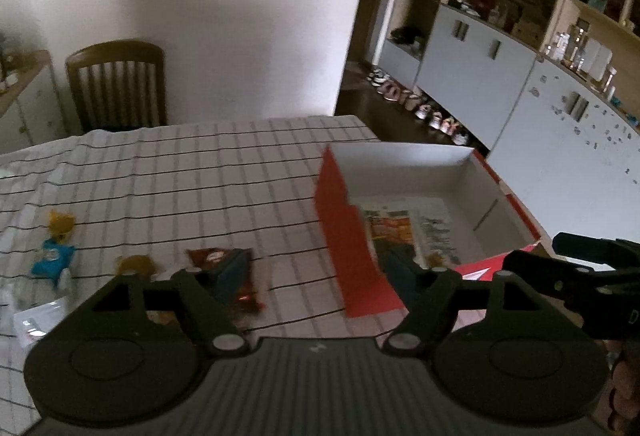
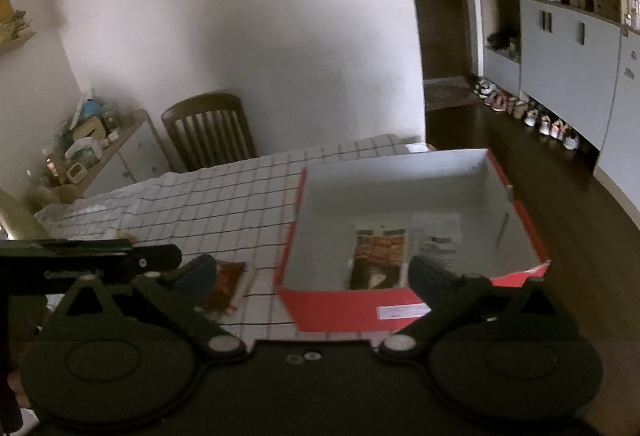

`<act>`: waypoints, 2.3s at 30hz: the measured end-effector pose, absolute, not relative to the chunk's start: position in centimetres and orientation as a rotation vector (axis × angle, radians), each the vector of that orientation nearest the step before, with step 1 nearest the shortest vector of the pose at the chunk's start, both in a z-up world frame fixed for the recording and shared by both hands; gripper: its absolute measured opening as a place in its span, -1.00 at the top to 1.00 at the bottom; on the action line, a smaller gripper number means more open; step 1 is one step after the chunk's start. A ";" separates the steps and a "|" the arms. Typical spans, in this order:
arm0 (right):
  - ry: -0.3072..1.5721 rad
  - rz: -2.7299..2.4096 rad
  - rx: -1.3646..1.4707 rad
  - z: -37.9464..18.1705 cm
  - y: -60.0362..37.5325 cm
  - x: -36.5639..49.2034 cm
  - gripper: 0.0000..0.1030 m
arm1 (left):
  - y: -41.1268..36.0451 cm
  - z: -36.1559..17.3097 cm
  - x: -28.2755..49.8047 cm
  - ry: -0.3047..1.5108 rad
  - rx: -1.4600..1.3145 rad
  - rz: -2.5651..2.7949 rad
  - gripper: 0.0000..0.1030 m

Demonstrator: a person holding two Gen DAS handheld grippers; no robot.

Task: Organize snacks
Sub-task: 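Move both tools back toward the remaining snacks on the table, then grasp the red chip bag with left gripper while right grasps the Oreo bag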

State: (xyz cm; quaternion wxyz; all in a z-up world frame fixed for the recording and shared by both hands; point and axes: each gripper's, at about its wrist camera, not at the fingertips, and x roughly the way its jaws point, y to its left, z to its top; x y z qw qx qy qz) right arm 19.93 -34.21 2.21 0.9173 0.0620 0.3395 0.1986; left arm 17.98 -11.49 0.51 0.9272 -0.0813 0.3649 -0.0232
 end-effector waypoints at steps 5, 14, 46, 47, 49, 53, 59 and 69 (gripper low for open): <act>0.668 0.422 0.119 2.4 -31.6 18.8 -1.00 | -9.0 0.7 16.2 0.720 -0.177 -0.016 -0.60; 0.715 0.426 0.051 1.5 -26.7 17.7 -1.00 | -2.5 0.1 12.8 0.700 -0.195 0.057 -0.62; 0.886 0.425 -0.050 -5.0 -14.8 23.3 -0.84 | 7.6 -9.4 12.5 0.885 0.038 -0.210 -0.62; 0.896 0.421 -0.049 -5.2 -14.5 23.7 -0.82 | 7.6 -9.8 12.8 0.893 0.066 -0.245 -0.61; 0.918 0.419 -0.053 -5.6 -14.1 24.4 -0.80 | 7.4 -10.2 13.0 0.896 0.129 -0.303 -0.61; 0.952 0.401 -0.058 -6.4 -13.1 25.9 -0.78 | 7.1 -10.8 13.9 0.906 0.246 -0.409 -0.61; 1.015 0.372 -0.032 -7.7 -11.9 28.5 -0.70 | 6.7 -12.5 15.5 0.972 0.375 -0.544 -0.61; 1.088 0.327 -0.010 -10.3 -10.1 31.5 -0.65 | 7.5 -14.1 17.2 1.036 0.386 -0.628 -0.61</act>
